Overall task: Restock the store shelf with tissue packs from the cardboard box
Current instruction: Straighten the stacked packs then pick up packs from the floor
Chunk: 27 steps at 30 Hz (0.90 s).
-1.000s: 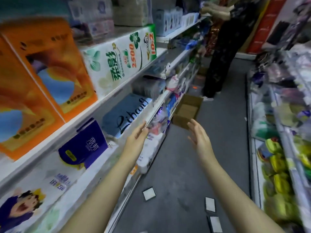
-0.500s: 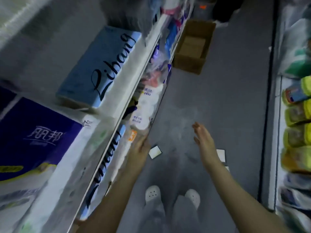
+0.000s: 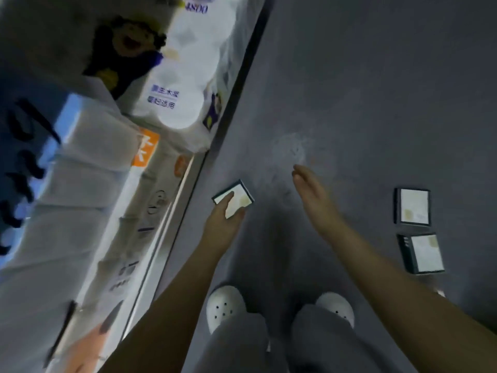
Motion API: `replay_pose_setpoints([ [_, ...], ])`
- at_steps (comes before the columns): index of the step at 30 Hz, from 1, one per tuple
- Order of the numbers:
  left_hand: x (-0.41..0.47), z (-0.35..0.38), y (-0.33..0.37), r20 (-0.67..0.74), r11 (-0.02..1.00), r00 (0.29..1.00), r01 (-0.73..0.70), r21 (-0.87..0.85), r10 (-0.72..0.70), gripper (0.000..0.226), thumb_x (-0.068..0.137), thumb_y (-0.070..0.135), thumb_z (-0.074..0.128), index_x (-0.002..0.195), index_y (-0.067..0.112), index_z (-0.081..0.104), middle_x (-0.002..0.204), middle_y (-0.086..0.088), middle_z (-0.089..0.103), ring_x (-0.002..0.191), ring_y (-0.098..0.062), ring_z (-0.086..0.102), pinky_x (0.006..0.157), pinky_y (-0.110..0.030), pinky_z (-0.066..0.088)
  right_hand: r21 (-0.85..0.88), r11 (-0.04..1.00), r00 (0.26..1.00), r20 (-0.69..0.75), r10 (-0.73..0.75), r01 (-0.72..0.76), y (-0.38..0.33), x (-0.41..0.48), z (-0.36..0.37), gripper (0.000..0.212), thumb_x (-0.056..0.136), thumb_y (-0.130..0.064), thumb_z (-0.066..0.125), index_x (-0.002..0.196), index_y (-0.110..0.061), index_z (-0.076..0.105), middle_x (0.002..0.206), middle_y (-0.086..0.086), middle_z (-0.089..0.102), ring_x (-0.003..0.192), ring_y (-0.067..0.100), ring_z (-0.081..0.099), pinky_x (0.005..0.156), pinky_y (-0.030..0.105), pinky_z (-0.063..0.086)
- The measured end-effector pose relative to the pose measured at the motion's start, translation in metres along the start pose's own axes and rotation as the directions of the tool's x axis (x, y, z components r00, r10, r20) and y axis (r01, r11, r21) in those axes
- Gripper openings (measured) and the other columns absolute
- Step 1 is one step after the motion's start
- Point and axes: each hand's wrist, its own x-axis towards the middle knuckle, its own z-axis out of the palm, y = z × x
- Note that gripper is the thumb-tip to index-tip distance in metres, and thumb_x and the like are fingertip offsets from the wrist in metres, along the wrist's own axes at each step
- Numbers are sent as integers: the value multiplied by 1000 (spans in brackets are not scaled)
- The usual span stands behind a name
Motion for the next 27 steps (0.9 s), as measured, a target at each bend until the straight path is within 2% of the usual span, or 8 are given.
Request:
replay_pose_setpoints([
  [3, 68, 25, -43, 40, 957, 994, -106, 272, 99, 78, 86, 41, 69, 149, 17, 30, 148, 2, 36, 137, -18, 33, 107, -26, 27, -79, 996, 998, 53, -33, 37, 46, 45, 8, 44, 102, -33, 46, 144, -21, 44, 142, -9, 47, 127, 0, 42, 100, 11, 29],
  [6, 116, 50, -79, 46, 787, 995, -101, 609, 91, 94, 77, 51, 71, 151, 19, 23, 156, -7, 19, 142, -29, 20, 115, -42, 22, -128, 989, 993, 99, -63, 76, 83, 82, 14, 46, 102, -38, 44, 145, -24, 42, 145, -8, 45, 131, 5, 41, 103, 17, 29],
  [10, 136, 81, -108, -102, 771, 988, -26, 636, 117, 100, 81, 45, 70, 154, 24, 5, 161, -6, -5, 147, -30, -1, 118, -43, 4, -92, 991, 991, 104, -84, 94, 124, 108, 23, 45, 101, -39, 45, 145, -29, 40, 144, -6, 46, 127, 5, 43, 100, 19, 31],
  [12, 140, 87, -112, -161, 751, 970, -31, 659, 181, 100, 78, 47, 72, 153, 26, 8, 160, -7, 4, 145, -31, 4, 117, -45, 7, -54, 994, 993, 64, -95, 99, 139, 111, 29, 44, 101, -34, 47, 145, -28, 40, 141, -5, 47, 123, 2, 44, 98, 17, 31],
  [16, 162, 76, -94, -242, 802, 947, -25, 597, 210, 94, 73, 49, 73, 149, 32, 21, 141, -12, 35, 135, -32, 24, 111, -41, 15, -9, 997, 997, 5, -81, 81, 151, 120, 31, 46, 102, -31, 47, 146, -24, 39, 134, -9, 47, 121, 3, 44, 100, 18, 32],
  [22, 183, 97, -28, -170, 897, 948, -182, 404, 268, 89, 77, 50, 69, 150, 35, 21, 140, -13, 38, 131, -33, 37, 111, -42, 26, 65, 997, 975, -221, -30, 45, 150, 140, -4, 48, 102, -30, 48, 147, -19, 36, 147, 4, 44, 126, 11, 45, 103, 21, 33],
  [25, 184, 119, -7, -56, 956, 965, -245, 160, 257, 88, 71, 64, 61, 147, 33, 29, 135, -7, 46, 122, -29, 47, 107, -45, 39, -164, 986, 919, -386, -75, 12, 158, 145, -39, 59, 98, -29, 55, 149, -12, 31, 153, 8, 36, 139, 25, 37, 115, 35, 29],
  [27, 177, 132, -2, -26, 964, 965, -264, -30, 263, 71, 84, 50, 66, 144, 26, 36, 127, 2, 50, 116, -23, 53, 100, -40, 46, -365, 928, 871, -477, -115, -77, 166, 148, -68, 68, 92, -22, 62, 150, -6, 29, 153, 17, 33, 141, 32, 31, 116, 39, 24],
])
